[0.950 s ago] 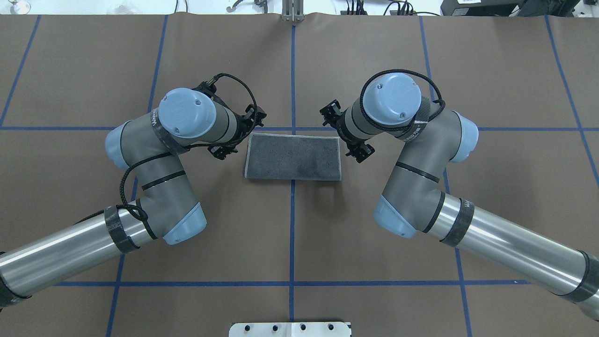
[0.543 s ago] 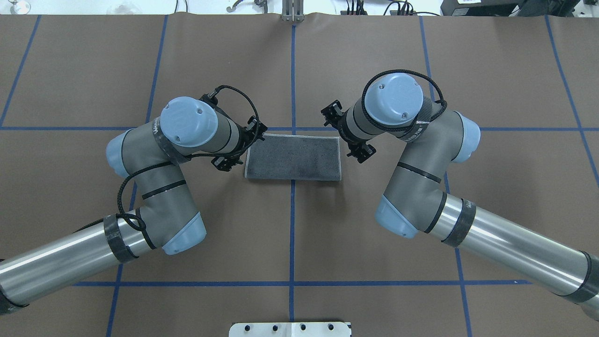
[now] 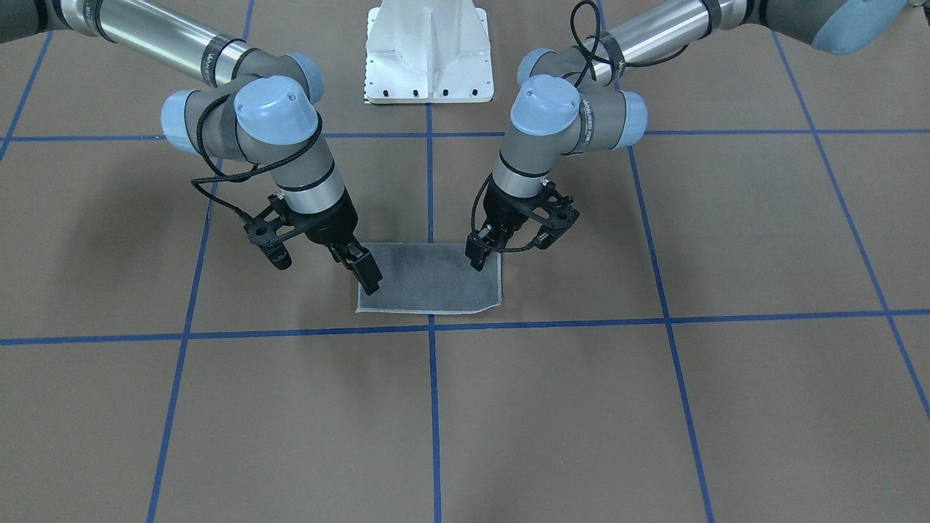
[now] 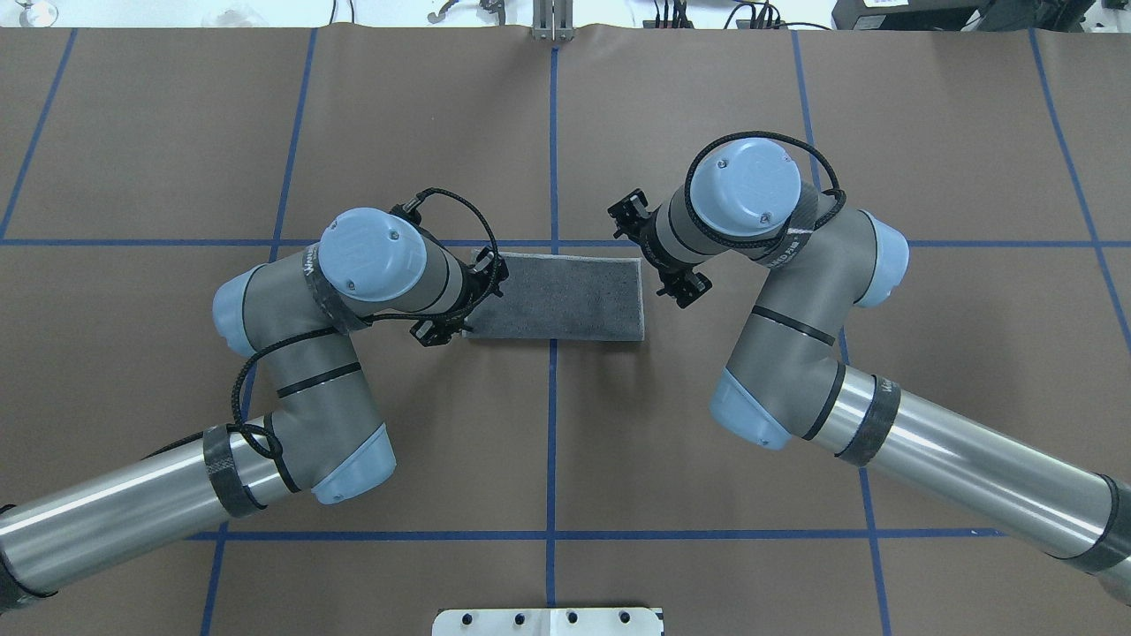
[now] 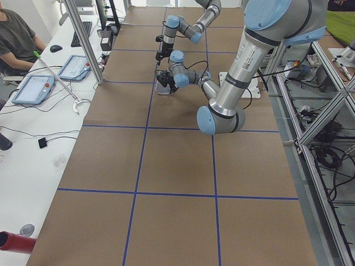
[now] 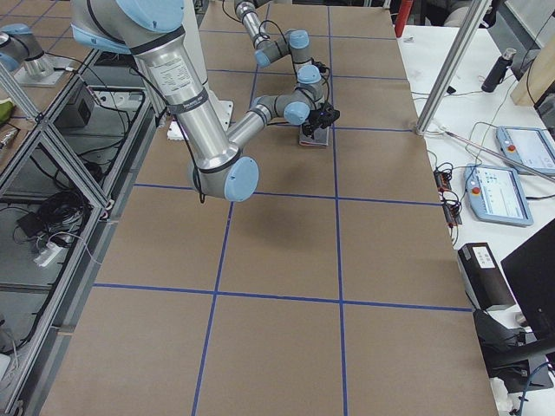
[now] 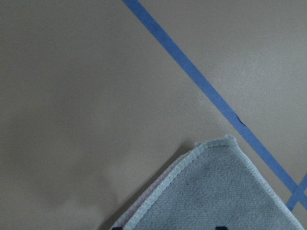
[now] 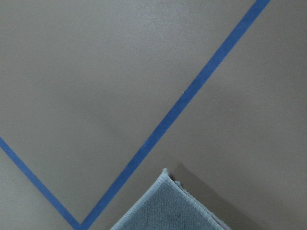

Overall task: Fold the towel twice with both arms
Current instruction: 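Release the corners and move both grippers to the folded strip's ends, then grasp the ends of the folded grey strip with both grippers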

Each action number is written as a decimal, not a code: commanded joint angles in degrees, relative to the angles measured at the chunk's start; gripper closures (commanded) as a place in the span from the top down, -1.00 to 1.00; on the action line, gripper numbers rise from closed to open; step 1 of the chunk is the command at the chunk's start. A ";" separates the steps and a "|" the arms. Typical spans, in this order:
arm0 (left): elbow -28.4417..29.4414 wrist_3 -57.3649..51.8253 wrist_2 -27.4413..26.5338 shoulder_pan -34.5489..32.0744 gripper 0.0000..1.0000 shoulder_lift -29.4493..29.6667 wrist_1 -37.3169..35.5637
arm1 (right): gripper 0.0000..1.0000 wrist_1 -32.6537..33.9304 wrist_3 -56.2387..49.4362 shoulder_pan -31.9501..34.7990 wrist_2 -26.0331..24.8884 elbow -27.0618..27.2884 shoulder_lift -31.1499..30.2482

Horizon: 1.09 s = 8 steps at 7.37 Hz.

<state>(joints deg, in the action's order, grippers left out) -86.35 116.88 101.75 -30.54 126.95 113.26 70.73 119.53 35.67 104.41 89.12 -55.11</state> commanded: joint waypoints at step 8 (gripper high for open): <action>-3.48 0.01 0.03 -0.66 0.36 -0.13 -0.58 | 0.58 -0.07 10.46 -7.45 -1.49 1.32 -2.46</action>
<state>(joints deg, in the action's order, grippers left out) -89.88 116.89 101.78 -31.18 126.85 112.68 70.68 129.77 28.57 103.12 90.58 -57.48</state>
